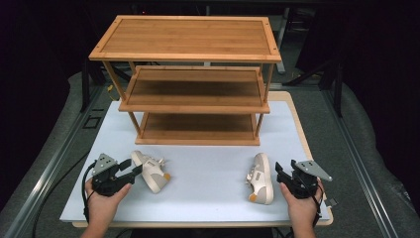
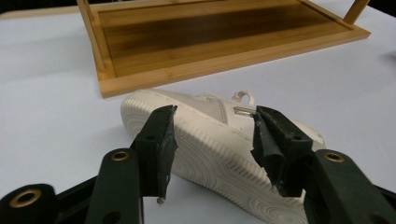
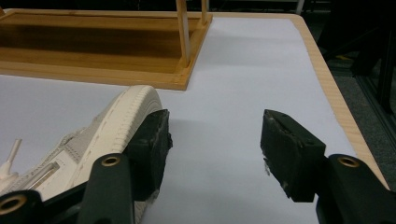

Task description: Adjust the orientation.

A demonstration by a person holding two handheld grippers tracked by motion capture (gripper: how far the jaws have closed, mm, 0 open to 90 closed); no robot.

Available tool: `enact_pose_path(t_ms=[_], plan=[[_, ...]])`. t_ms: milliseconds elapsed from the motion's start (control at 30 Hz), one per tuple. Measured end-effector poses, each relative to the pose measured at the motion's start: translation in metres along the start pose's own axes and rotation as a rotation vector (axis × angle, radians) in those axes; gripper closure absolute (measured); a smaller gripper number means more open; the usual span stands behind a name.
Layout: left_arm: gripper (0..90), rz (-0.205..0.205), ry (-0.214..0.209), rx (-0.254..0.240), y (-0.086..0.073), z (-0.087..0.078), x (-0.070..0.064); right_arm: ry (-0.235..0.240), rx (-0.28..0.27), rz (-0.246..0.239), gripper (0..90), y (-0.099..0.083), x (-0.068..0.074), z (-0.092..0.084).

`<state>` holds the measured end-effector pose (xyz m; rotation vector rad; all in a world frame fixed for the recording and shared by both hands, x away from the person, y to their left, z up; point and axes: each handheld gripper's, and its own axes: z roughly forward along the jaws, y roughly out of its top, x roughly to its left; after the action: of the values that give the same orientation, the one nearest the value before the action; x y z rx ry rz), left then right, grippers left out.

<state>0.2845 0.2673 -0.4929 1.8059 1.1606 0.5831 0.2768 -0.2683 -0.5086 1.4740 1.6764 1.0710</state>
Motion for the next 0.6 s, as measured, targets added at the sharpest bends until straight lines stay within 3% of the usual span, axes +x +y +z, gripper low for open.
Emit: enact_pose_path(t_ms=[100,200,367,500,600], plan=[[55.5,-0.001,-0.017,0.001,0.002,0.0,-0.001,0.0,0.006,0.004,42.1,0.0,-0.001,0.001],[67.8,0.012,-0.025,0.013,0.003,0.002,-0.003,0.0,0.006,0.006,42.2,-0.001,0.0,0.001],[81.5,0.08,-0.03,0.051,0.004,0.007,-0.009,0.001,0.004,0.009,42.2,-0.001,0.0,0.0],[85.3,0.122,-0.024,0.067,0.004,0.01,-0.011,0.001,0.007,0.007,42.1,-0.001,-0.001,0.001],[87.2,0.113,-0.022,0.068,0.003,0.009,-0.01,0.003,0.004,0.009,42.1,-0.001,0.0,0.001]])
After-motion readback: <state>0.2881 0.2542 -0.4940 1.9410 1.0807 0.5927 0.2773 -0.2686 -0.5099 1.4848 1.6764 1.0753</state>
